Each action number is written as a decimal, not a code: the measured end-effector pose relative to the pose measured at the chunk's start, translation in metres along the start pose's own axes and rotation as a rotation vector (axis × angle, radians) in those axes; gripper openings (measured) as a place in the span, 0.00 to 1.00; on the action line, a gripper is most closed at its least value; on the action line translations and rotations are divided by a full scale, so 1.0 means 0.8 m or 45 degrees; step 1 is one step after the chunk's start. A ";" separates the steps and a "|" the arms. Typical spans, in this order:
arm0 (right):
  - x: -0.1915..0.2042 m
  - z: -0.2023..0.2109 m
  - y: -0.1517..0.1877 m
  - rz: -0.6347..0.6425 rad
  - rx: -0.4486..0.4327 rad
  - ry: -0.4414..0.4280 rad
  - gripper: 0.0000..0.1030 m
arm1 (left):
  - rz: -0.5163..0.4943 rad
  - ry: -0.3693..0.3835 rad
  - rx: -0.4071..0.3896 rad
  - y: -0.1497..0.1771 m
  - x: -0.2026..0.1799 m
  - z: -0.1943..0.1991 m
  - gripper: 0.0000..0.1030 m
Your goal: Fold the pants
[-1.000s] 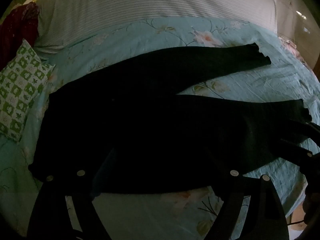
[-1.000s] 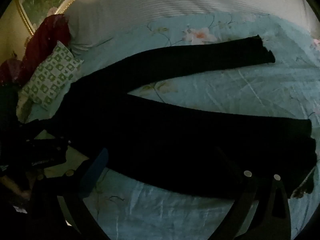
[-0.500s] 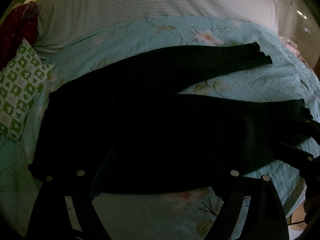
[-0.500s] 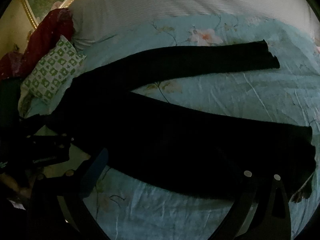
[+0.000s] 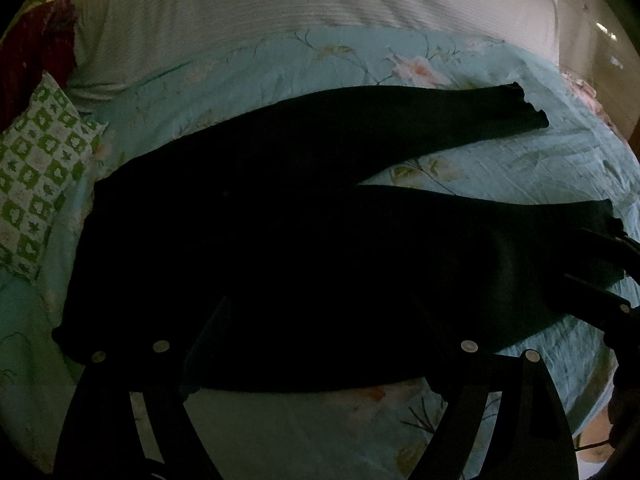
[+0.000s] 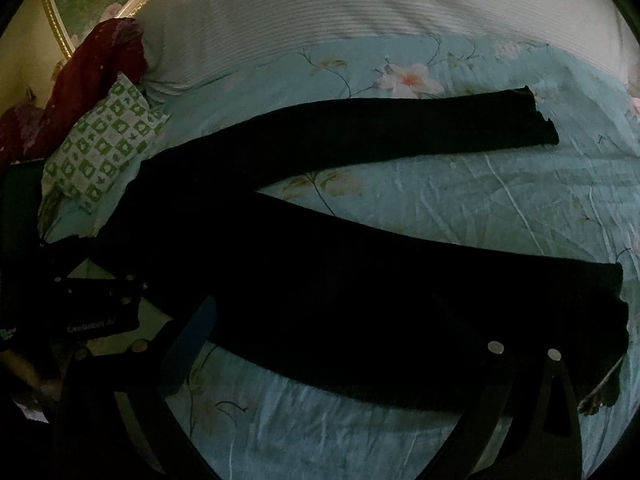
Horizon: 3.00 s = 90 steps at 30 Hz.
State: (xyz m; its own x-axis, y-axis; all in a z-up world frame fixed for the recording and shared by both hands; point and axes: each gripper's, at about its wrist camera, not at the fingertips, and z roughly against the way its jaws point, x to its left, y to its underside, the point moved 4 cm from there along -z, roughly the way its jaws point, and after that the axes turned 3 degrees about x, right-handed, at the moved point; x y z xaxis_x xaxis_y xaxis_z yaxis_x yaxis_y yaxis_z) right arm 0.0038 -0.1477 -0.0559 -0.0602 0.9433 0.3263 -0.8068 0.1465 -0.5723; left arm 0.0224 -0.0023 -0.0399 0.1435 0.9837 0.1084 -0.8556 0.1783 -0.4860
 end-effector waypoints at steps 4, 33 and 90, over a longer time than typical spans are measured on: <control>-0.002 0.000 -0.001 -0.001 -0.002 0.005 0.98 | -0.002 0.004 0.005 -0.002 -0.002 -0.002 0.84; -0.011 0.006 -0.003 -0.032 -0.005 -0.018 0.98 | -0.032 0.029 0.013 -0.004 -0.014 -0.006 0.84; -0.258 -0.057 -0.239 -0.192 0.055 0.103 0.98 | -0.342 0.103 0.135 -0.278 -0.021 -0.151 0.84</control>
State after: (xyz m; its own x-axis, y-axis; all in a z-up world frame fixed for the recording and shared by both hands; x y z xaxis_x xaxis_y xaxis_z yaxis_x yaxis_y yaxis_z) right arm 0.1975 -0.3572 -0.0480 0.1097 0.9327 0.3436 -0.8279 0.2770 -0.4877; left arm 0.2700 -0.0559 -0.0385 0.4071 0.9011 0.1491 -0.8282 0.4331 -0.3557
